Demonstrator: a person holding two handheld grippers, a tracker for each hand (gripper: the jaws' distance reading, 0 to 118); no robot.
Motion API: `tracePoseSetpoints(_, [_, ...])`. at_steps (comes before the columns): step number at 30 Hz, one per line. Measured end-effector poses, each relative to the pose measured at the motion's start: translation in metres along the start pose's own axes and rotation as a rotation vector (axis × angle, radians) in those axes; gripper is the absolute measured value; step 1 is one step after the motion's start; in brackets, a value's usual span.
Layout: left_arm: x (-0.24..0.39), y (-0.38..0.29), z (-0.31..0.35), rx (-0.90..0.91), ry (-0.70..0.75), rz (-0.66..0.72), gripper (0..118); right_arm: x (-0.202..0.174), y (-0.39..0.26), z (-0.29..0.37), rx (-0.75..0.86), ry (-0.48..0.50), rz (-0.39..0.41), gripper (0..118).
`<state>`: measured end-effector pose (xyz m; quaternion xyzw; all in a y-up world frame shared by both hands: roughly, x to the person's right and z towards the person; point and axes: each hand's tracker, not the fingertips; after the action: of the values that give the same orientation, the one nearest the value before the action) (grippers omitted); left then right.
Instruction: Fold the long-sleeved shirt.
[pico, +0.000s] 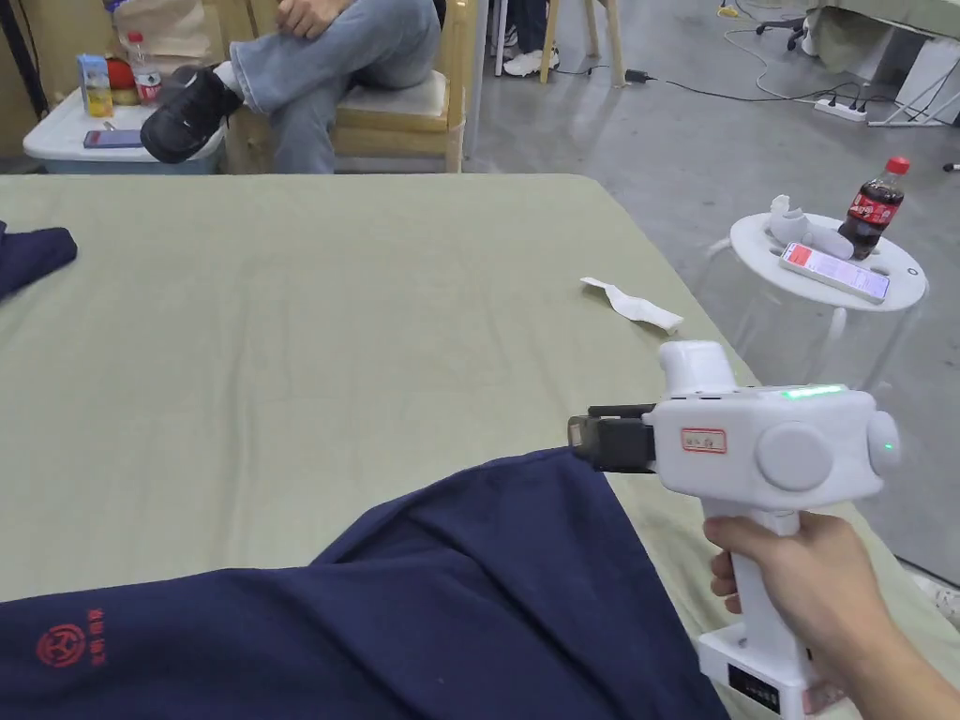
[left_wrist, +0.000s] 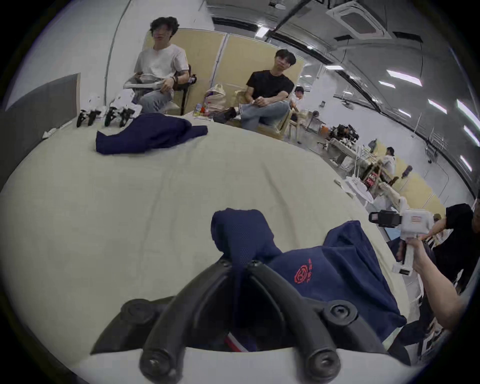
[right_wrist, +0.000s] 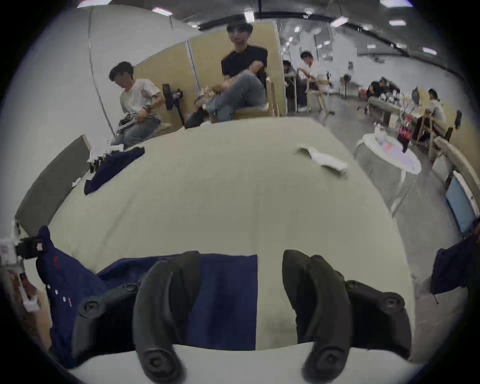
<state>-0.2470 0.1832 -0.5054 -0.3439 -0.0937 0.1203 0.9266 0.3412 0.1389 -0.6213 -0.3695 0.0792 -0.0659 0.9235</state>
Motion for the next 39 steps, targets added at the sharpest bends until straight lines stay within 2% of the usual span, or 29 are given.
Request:
tracePoseSetpoints(2, [0.001, 0.0, -0.004, -0.008, -0.008, 0.021, 3, 0.005, 0.004, -0.019, -0.038, 0.033, -0.017, 70])
tracePoseSetpoints(6, [0.0, -0.008, -0.017, -0.021, 0.01, -0.028, 3, 0.003, -0.008, -0.055, -0.16, 0.043, 0.0, 68])
tracePoseSetpoints(7, [0.0, -0.008, -0.018, -0.025, 0.007, -0.029, 3, -0.003, -0.014, -0.059, -0.172, 0.042, -0.005, 57])
tracePoseSetpoints(8, [0.0, -0.008, -0.02, -0.031, 0.003, -0.027, 3, -0.01, -0.017, -0.047, -0.082, -0.033, 0.058, 30])
tracePoseSetpoints(9, [0.0, -0.009, -0.022, -0.037, 0.003, -0.024, 3, -0.014, -0.017, -0.042, -0.086, -0.046, 0.066, 7])
tracePoseSetpoints(10, [0.009, -0.012, -0.02, -0.042, 0.005, -0.021, 3, -0.016, -0.02, -0.038, -0.089, -0.07, 0.045, 7])
tracePoseSetpoints(12, [0.008, -0.013, -0.02, -0.041, 0.016, -0.012, 3, -0.023, -0.029, -0.025, -0.086, -0.032, 0.041, 6])
tracePoseSetpoints(13, [0.007, -0.013, -0.019, -0.039, 0.017, -0.004, 3, -0.027, -0.034, -0.021, -0.087, -0.043, 0.066, 6])
tracePoseSetpoints(15, [0.003, -0.017, -0.014, -0.033, 0.026, 0.014, 3, -0.03, -0.044, -0.004, 0.003, -0.06, 0.109, 6])
tracePoseSetpoints(17, [0.004, -0.013, 0.002, -0.01, 0.032, 0.027, 3, -0.037, -0.042, 0.027, 0.11, -0.066, 0.1, 6])
tracePoseSetpoints(19, [0.007, -0.006, 0.023, 0.035, 0.013, 0.021, 3, -0.044, -0.032, 0.066, 0.208, -0.079, 0.095, 6])
tracePoseSetpoints(22, [0.024, 0.014, 0.067, 0.122, -0.011, -0.017, 3, -0.064, -0.011, 0.135, 0.375, -0.16, 0.186, 6])
tracePoseSetpoints(24, [0.039, 0.026, 0.103, 0.196, -0.037, -0.049, 3, -0.082, 0.004, 0.197, 0.52, -0.215, 0.177, 6])
tracePoseSetpoints(30, [0.086, 0.067, 0.21, 0.36, -0.09, -0.127, 3, -0.123, 0.037, 0.346, 0.812, -0.289, 0.286, 6])
tracePoseSetpoints(34, [0.111, 0.1, 0.271, 0.491, -0.111, -0.177, 3, -0.145, 0.066, 0.425, 0.935, -0.294, 0.325, 6])
tracePoseSetpoints(36, [0.119, 0.126, 0.297, 0.547, -0.127, -0.174, 3, -0.145, 0.089, 0.451, 0.985, -0.342, 0.337, 6])
tracePoseSetpoints(39, [0.14, 0.172, 0.318, 0.575, -0.129, -0.177, 3, -0.152, 0.126, 0.481, 1.009, -0.321, 0.324, 6])
